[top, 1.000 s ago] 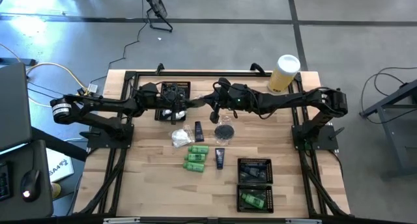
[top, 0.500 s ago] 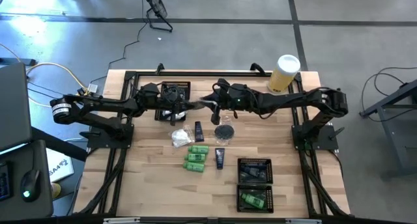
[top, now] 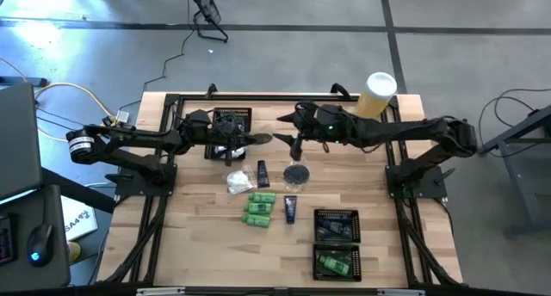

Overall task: Pick & Place Travel size toiletries
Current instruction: Put the black hairbrush into the top black basket

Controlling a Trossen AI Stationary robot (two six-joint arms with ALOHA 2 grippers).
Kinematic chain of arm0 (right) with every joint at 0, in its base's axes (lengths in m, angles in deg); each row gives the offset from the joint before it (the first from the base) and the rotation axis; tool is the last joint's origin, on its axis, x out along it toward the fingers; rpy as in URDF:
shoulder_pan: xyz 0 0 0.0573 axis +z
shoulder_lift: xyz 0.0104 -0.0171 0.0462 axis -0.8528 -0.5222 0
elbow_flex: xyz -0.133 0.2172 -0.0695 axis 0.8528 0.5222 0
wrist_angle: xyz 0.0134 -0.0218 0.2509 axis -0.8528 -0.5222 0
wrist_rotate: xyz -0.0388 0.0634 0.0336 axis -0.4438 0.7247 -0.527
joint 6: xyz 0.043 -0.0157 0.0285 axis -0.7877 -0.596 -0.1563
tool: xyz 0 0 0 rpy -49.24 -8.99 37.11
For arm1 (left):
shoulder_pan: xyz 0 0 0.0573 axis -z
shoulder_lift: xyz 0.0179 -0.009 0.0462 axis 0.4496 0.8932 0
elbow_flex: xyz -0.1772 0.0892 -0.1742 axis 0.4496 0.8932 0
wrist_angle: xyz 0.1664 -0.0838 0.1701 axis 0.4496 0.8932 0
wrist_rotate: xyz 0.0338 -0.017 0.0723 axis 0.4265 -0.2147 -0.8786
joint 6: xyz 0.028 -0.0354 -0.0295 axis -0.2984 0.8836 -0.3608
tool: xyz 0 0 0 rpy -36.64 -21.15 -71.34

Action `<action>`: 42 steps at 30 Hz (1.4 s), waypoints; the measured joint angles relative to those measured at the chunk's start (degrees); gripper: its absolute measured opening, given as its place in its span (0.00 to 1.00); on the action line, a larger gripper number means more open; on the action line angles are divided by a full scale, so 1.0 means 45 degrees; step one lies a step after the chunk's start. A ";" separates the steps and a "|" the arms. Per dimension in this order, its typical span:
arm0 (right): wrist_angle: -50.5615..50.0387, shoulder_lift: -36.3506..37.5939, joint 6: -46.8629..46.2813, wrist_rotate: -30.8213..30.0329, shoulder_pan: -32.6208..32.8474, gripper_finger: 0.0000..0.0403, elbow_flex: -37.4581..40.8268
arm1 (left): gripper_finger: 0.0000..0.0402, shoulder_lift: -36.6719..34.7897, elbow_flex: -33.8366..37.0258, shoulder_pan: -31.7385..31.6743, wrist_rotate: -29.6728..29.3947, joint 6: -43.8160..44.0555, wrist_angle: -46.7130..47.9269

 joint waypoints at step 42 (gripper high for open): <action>-0.5110 0.1801 -0.0148 0.0327 -0.0763 0.01 0.0001 | 0.07 -0.2497 0.0005 -0.3745 -0.3750 -0.5877 0.7645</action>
